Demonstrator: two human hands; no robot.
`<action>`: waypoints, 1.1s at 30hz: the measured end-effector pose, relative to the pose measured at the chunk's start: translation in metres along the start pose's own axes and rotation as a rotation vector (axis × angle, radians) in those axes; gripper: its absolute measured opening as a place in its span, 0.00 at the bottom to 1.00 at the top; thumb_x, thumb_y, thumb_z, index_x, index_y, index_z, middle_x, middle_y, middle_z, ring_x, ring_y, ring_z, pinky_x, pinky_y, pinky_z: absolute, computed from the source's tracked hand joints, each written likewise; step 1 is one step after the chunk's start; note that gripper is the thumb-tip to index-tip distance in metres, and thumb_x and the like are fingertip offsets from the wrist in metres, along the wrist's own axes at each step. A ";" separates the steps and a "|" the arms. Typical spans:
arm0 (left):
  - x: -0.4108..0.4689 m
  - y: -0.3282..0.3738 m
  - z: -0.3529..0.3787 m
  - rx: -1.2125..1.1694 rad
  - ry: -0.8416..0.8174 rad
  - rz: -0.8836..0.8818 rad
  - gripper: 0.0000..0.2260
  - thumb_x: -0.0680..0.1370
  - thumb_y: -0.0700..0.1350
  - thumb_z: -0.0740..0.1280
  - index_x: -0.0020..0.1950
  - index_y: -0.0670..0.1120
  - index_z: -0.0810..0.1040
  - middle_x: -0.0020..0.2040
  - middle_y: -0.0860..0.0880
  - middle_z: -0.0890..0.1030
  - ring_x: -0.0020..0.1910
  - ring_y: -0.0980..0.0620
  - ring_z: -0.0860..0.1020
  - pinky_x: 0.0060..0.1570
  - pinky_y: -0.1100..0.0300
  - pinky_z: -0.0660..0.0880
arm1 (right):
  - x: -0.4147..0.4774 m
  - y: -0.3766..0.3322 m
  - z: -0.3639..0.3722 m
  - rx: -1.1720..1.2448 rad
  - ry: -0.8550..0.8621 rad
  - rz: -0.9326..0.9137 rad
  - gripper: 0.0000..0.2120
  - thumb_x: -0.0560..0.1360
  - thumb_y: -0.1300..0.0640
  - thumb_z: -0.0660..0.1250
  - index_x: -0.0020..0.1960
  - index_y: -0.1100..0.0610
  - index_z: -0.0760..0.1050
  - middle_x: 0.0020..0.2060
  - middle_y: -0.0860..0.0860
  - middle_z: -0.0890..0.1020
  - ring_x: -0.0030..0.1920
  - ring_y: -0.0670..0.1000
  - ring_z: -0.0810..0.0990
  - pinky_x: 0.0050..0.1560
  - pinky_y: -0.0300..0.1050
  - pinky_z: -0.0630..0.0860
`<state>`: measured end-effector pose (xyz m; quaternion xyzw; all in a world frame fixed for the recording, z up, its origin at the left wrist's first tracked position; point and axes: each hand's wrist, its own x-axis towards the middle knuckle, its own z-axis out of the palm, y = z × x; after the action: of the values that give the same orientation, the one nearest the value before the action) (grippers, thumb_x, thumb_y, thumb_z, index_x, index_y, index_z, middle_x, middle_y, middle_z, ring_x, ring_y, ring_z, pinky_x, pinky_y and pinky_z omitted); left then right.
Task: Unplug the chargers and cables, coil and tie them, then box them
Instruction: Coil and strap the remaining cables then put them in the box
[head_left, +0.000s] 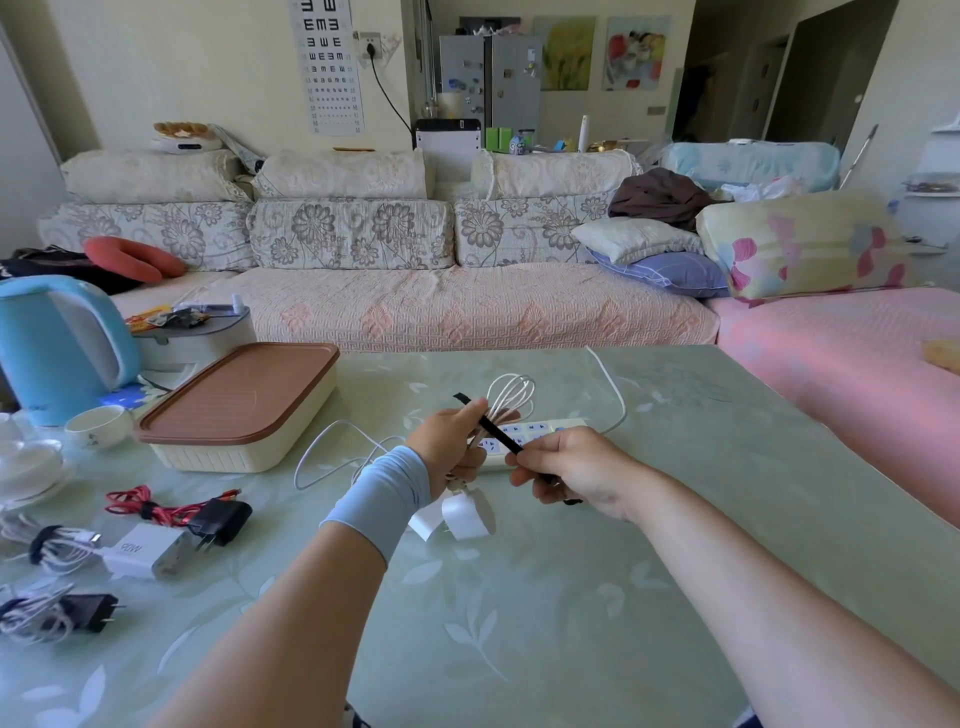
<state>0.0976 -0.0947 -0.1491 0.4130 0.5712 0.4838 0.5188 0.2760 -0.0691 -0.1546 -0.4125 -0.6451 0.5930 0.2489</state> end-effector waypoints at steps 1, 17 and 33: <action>-0.003 0.001 0.001 0.008 -0.011 0.020 0.18 0.82 0.53 0.59 0.57 0.42 0.82 0.28 0.51 0.60 0.23 0.52 0.58 0.22 0.64 0.58 | 0.000 0.002 -0.001 -0.035 -0.009 -0.001 0.06 0.80 0.60 0.66 0.47 0.58 0.81 0.38 0.51 0.85 0.31 0.47 0.77 0.36 0.39 0.74; -0.022 0.008 0.010 0.574 -0.017 0.228 0.19 0.81 0.51 0.61 0.40 0.38 0.77 0.20 0.46 0.70 0.18 0.51 0.63 0.26 0.63 0.64 | -0.001 -0.011 -0.021 0.170 0.103 -0.016 0.13 0.79 0.64 0.61 0.51 0.58 0.84 0.43 0.57 0.86 0.40 0.55 0.83 0.39 0.44 0.79; -0.018 0.009 0.015 0.731 0.027 0.296 0.16 0.80 0.50 0.58 0.35 0.49 0.75 0.23 0.46 0.73 0.20 0.48 0.69 0.27 0.63 0.66 | 0.003 -0.009 -0.003 0.207 0.238 0.128 0.05 0.72 0.58 0.75 0.48 0.57 0.84 0.38 0.56 0.84 0.35 0.52 0.82 0.33 0.39 0.77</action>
<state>0.1140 -0.1085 -0.1365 0.6419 0.6470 0.3235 0.2543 0.2752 -0.0645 -0.1455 -0.4921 -0.5193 0.6177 0.3265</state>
